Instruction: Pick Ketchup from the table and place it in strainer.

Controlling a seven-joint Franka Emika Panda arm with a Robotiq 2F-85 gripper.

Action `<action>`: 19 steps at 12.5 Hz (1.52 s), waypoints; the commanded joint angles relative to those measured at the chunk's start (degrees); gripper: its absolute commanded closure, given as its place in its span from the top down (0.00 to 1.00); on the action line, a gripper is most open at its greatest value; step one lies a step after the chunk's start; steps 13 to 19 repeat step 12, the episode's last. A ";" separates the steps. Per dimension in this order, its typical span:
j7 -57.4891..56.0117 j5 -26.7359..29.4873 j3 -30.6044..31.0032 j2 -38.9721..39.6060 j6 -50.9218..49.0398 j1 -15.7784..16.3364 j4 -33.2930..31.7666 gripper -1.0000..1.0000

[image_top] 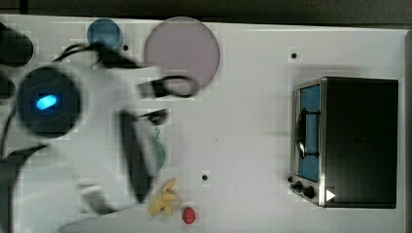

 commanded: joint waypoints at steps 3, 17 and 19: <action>0.06 2.19 -9.31 -2.26 -16.95 -2.51 8.66 1.00; -0.15 2.79 -14.01 -2.37 -21.81 -2.52 11.48 1.00; -0.15 2.79 -14.01 -2.37 -21.81 -2.52 11.48 1.00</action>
